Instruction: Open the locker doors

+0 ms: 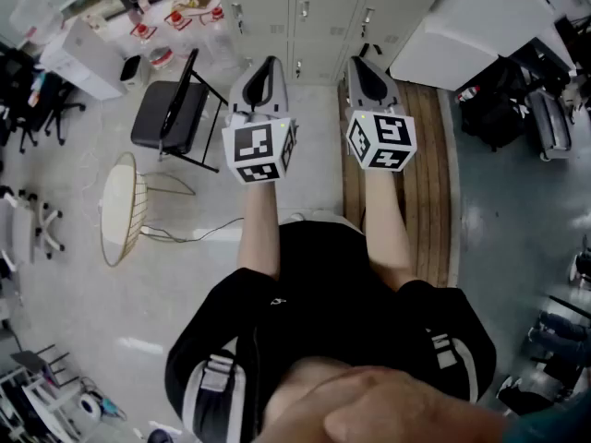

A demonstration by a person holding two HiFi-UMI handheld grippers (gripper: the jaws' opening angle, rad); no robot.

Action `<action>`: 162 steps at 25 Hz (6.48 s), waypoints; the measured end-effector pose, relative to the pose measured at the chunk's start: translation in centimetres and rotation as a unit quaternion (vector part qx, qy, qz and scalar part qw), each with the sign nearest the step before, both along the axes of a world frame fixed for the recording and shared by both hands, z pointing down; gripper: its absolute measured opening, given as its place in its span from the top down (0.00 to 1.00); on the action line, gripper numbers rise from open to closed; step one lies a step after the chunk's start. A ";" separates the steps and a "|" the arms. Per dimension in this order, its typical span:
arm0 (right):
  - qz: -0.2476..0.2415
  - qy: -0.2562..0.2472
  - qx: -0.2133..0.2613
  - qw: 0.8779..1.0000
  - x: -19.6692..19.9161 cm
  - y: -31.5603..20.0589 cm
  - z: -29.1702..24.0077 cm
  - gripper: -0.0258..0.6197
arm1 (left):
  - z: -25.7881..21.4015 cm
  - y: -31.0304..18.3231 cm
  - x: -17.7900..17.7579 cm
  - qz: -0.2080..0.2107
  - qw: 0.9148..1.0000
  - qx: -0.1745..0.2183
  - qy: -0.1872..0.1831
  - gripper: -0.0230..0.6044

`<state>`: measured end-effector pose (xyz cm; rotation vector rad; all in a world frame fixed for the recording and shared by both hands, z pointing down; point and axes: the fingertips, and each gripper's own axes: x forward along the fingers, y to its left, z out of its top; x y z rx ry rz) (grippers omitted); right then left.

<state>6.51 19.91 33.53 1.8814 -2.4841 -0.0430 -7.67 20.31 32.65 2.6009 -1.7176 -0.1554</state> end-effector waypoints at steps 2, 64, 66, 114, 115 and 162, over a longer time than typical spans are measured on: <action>0.006 0.004 -0.002 1.000 -0.2 -0.2 0.3 0.93 | -0.1 -0.2 -0.1 0.002 1.000 0.012 0.003 0.95; -0.010 -0.020 -0.024 0.999 2.0 -27.4 1.7 0.93 | 3.0 -26.8 3.0 0.012 0.999 -0.047 -0.022 0.95; -0.007 -0.028 -0.024 0.999 3.0 -29.5 1.6 0.93 | 3.1 -28.6 3.8 0.016 0.998 -0.049 -0.030 0.95; -0.024 0.013 -0.046 0.999 2.9 -51.6 4.7 0.93 | 6.0 -50.5 8.3 0.056 0.994 -0.086 -0.034 0.95; -0.019 0.013 -0.047 0.999 2.9 -52.0 4.6 0.93 | 6.1 -50.8 8.1 0.056 0.994 -0.088 -0.032 0.95; 0.044 0.028 -0.107 0.993 1.2 -61.5 8.1 0.90 | 7.2 -58.6 3.2 0.046 0.993 -0.106 -0.015 0.95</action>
